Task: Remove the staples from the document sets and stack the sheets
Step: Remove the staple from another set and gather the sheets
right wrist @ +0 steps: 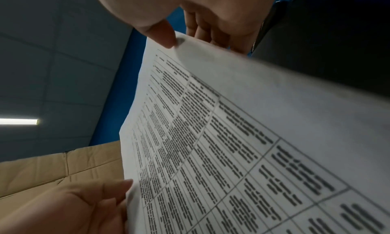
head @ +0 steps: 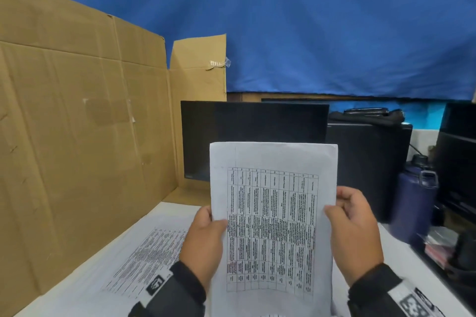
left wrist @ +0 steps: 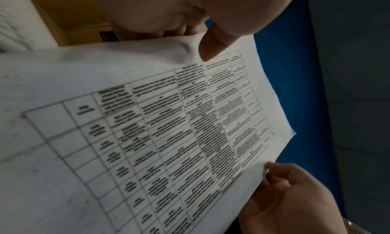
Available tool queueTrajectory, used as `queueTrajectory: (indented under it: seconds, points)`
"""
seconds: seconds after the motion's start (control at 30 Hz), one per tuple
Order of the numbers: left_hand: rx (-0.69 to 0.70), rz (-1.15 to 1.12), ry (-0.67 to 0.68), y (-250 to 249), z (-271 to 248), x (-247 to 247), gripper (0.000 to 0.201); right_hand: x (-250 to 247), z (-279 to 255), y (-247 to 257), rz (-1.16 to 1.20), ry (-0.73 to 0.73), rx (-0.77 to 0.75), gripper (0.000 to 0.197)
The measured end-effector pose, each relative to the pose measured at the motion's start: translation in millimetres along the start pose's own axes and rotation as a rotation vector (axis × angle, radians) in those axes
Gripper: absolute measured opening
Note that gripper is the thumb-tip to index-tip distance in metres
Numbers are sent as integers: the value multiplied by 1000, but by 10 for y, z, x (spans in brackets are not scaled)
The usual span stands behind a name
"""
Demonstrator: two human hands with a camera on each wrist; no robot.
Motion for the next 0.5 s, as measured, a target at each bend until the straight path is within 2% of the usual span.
queueTrajectory:
  seconds: [0.13,0.23,0.43,0.5]
  points:
    - [55,48,-24,18,25,-44,9,-7,-47,4,-34,36,6,17]
    - [62,0,-37,13,-12,-46,4,-19,-95,-25,-4,25,11,19]
    - [18,-168,-22,16,-130,28,27,12,-126,55,88,35,4,24]
    - [14,-198,-17,54,-143,47,27,37,-150,74,84,57,-1,26]
Point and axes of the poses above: each hand's wrist, its own z-axis towards the middle knuckle, its own x-axis out of the palm, y = z × x, the point moved 2 cm from there along z, towards the middle knuckle, and after that the axes turned 15 degrees about y, right-handed, at the moved point
